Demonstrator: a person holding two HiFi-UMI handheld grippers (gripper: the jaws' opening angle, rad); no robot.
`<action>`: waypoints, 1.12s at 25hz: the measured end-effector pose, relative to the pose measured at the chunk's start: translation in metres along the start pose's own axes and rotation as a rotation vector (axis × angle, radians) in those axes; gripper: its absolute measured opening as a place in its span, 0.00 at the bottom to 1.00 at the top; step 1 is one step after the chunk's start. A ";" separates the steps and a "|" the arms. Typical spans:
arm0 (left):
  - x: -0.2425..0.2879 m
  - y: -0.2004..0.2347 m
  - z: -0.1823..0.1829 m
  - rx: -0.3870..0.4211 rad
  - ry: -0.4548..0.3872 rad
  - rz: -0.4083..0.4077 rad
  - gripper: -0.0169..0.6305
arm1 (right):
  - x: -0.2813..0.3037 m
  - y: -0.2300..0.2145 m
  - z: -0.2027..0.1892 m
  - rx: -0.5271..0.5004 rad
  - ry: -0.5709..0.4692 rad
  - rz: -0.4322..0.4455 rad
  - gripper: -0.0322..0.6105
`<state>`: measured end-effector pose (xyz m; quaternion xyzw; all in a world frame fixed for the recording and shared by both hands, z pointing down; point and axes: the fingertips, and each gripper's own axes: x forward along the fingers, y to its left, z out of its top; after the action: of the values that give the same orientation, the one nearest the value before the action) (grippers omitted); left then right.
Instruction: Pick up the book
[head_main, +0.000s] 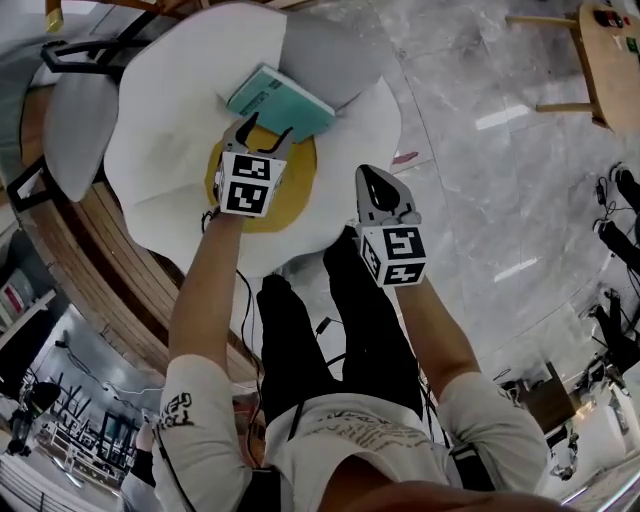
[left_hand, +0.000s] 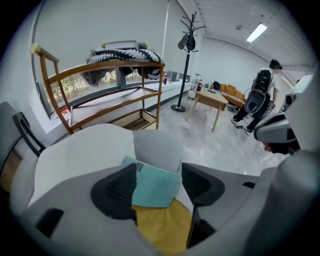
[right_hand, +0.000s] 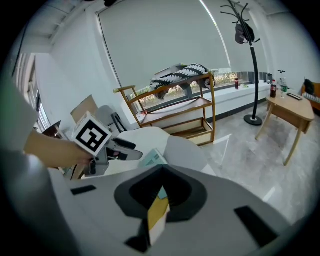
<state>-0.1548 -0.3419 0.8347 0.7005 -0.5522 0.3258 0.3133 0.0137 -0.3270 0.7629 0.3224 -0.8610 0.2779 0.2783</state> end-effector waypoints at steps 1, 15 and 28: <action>0.010 0.008 -0.003 0.009 0.015 0.006 0.45 | 0.001 -0.004 -0.005 0.002 0.006 -0.001 0.09; 0.110 0.060 -0.029 0.171 0.176 -0.049 0.51 | 0.032 -0.006 -0.031 0.011 0.055 0.046 0.09; 0.147 0.096 -0.034 0.173 0.246 -0.120 0.54 | 0.054 -0.007 -0.054 -0.038 0.096 0.051 0.09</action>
<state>-0.2259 -0.4168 0.9810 0.7115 -0.4366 0.4360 0.3362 0.0008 -0.3175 0.8382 0.2812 -0.8598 0.2836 0.3182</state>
